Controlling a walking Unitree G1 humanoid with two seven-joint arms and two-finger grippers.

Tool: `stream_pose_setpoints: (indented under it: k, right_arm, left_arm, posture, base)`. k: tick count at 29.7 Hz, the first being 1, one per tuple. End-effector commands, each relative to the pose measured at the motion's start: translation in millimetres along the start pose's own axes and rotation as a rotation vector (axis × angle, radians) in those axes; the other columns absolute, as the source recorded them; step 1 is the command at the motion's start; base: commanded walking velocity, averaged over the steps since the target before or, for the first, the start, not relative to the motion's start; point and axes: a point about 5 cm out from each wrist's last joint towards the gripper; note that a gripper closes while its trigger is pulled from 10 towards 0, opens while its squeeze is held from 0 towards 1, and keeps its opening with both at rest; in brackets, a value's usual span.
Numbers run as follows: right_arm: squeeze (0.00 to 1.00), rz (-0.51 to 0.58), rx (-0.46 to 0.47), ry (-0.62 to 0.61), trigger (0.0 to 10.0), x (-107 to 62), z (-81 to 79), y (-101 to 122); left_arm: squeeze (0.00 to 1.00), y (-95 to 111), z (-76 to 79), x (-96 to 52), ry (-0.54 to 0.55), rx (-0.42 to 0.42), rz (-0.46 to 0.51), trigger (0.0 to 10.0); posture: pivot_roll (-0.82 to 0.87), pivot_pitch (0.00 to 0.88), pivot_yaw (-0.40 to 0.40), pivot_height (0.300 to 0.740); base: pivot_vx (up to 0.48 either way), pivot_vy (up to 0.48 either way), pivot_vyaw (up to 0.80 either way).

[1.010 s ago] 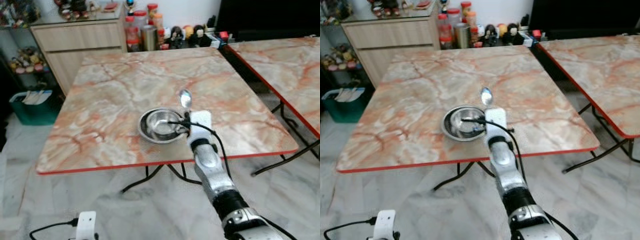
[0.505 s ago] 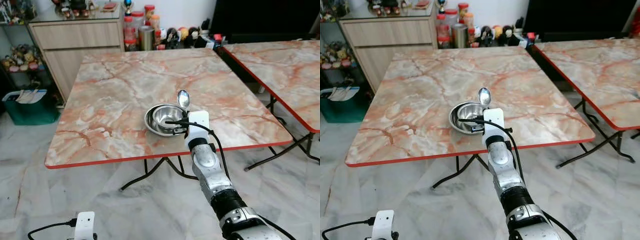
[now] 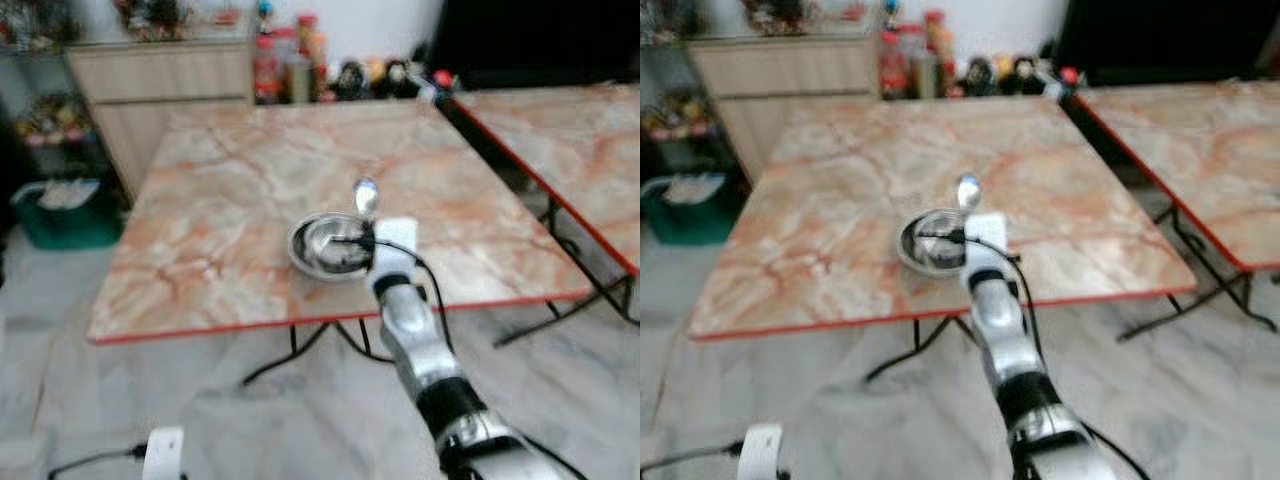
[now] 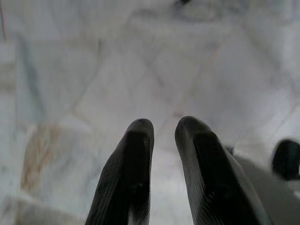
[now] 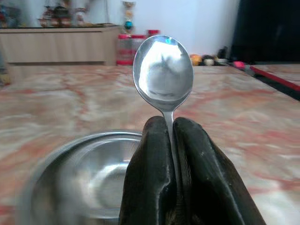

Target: Setting the table

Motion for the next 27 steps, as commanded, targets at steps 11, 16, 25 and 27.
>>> stream_pose_setpoints:
  k: [11, 16, 25, 27]
  right_arm:
    - [0.00, 0.009, -0.028, -0.017, 10.0, 1.2, 9.5, 0.4]
    - [0.00, 0.009, -0.034, -0.014, 10.0, 0.9, 10.0, -0.1]
    - [0.00, 0.000, -0.062, 0.003, 10.0, -1.3, 8.2, -3.6]
    - [0.00, -0.002, -0.061, 0.004, 10.0, -1.8, 8.1, -4.4]
  left_arm:
    - [0.00, -3.3, 6.9, -0.1, -0.017, -0.016, -0.009, 10.0]
    - [0.00, -3.3, 7.8, -0.1, -0.020, -0.017, -0.009, 10.0]
    - [0.00, -3.8, 7.7, -0.2, -0.019, -0.016, -0.011, 10.0]
    - [0.00, -4.0, 7.8, -0.2, -0.019, -0.016, -0.011, 10.0]
  posture:
    - [-0.05, 0.016, -0.003, 0.740]
    - [-0.05, 0.014, -0.005, 0.740]
    - [-0.05, 0.018, -0.005, 0.740]
    - [-0.05, 0.018, -0.005, 0.740]
  base:
    - [0.309, 0.000, 0.00]
    - [0.313, 0.000, 0.00]
    - [0.311, 0.000, 0.05]
    - [0.311, 0.000, 0.43]
Point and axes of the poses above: a point about 5 cm out from each wrist's last joint towards the gripper, its own x axis pointing out of the wrist towards the gripper, its own y axis along the axis of the wrist's last joint, z = x × y, and after that the axes turned 11 degrees about -x, right-handed
